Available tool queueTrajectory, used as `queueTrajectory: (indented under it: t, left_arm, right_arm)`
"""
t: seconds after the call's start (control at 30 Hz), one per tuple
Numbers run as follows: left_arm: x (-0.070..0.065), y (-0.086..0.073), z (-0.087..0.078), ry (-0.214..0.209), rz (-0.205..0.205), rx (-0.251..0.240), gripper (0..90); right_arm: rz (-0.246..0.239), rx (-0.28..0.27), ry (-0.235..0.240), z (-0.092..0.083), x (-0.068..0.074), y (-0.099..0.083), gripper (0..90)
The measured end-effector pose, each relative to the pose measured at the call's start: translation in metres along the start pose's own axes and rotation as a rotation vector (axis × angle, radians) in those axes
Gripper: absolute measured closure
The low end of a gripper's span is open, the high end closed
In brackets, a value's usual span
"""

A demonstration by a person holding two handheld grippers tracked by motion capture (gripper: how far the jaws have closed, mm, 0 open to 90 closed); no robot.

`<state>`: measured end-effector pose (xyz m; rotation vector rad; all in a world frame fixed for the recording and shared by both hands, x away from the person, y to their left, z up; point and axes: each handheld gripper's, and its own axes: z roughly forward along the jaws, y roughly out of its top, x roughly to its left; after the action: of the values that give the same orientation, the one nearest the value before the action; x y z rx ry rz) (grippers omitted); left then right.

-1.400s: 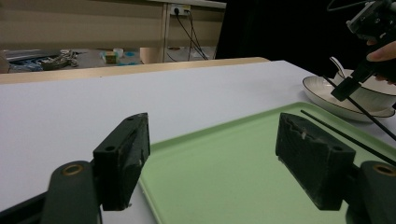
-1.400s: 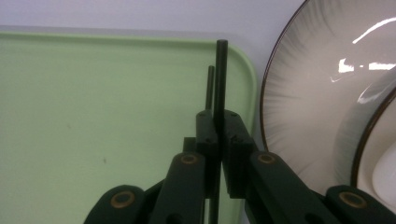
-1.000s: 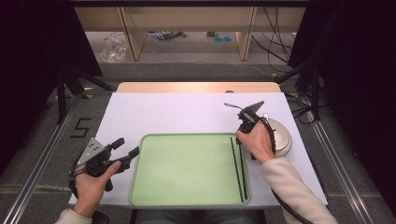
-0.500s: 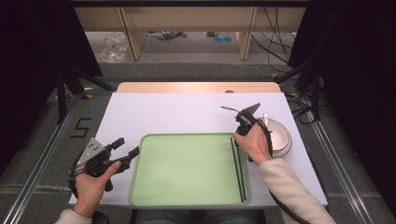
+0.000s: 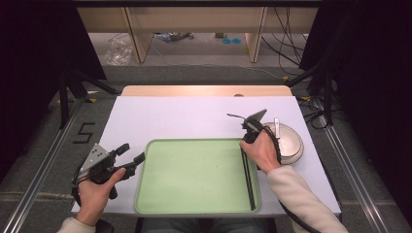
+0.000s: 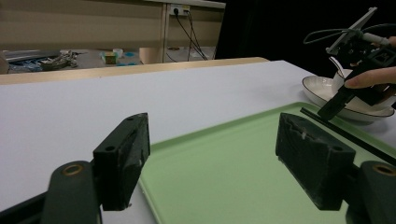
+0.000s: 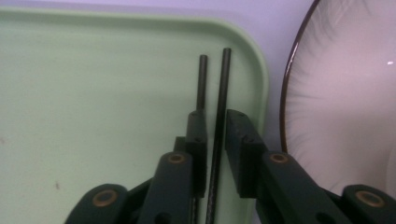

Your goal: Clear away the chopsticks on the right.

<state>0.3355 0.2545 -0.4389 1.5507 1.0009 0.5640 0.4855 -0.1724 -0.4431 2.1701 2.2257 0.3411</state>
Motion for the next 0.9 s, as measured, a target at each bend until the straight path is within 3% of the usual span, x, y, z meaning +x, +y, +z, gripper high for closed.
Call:
queueTrajectory:
  t: [0.07,0.1,0.2,0.23,0.27,0.4,0.47,0.53,0.57,0.67,0.7,0.9]
  left_arm:
    - [0.000,0.000,0.000,-0.001,0.000,0.000,26.2]
    - [0.000,0.000,0.000,0.000,0.000,0.001,26.2]
    - [0.000,0.000,0.000,0.000,0.000,0.000,26.2]
    - [0.000,0.000,0.000,0.000,0.001,0.000,26.2]
    - [0.000,0.000,0.000,0.000,0.001,0.000,26.2]
    - [0.000,0.000,0.000,0.001,0.001,0.000,26.2]
    - [0.000,0.000,0.000,0.001,0.000,-0.002,26.1]
    - [0.000,0.000,0.000,0.002,-0.001,-0.003,26.1]
    - [0.000,0.000,0.000,0.002,-0.001,-0.003,26.1]
    - [0.000,0.000,0.000,0.003,0.000,-0.001,26.1]
    - [0.000,0.000,0.000,0.003,0.000,-0.001,26.1]
    - [0.000,0.000,-0.001,0.004,0.000,-0.002,26.0]
  right_arm:
    - [-0.027,-0.038,0.009,-0.006,0.000,-0.001,76.8]
    - [-0.085,-0.087,0.025,-0.008,-0.003,-0.002,75.0]
    - [-0.126,-0.163,0.066,-0.019,-0.005,-0.006,68.0]
    - [-0.174,-0.204,0.078,-0.022,-0.007,-0.007,65.9]
    - [-0.191,-0.227,0.096,-0.027,-0.007,-0.010,63.7]
    - [-0.404,-0.402,0.101,-0.034,-0.019,-0.017,58.6]
    - [-0.411,-0.428,0.162,-0.042,-0.021,-0.023,55.9]
    - [-0.433,-0.457,0.174,-0.048,-0.024,-0.029,53.7]
    - [-0.487,-0.509,0.188,-0.049,-0.028,-0.030,52.8]
    - [-0.514,-0.571,0.216,-0.055,-0.031,-0.037,46.8]
    - [-0.549,-0.605,0.217,-0.056,-0.033,-0.039,44.7]
    - [-0.644,-0.652,0.250,-0.059,-0.042,-0.052,38.6]
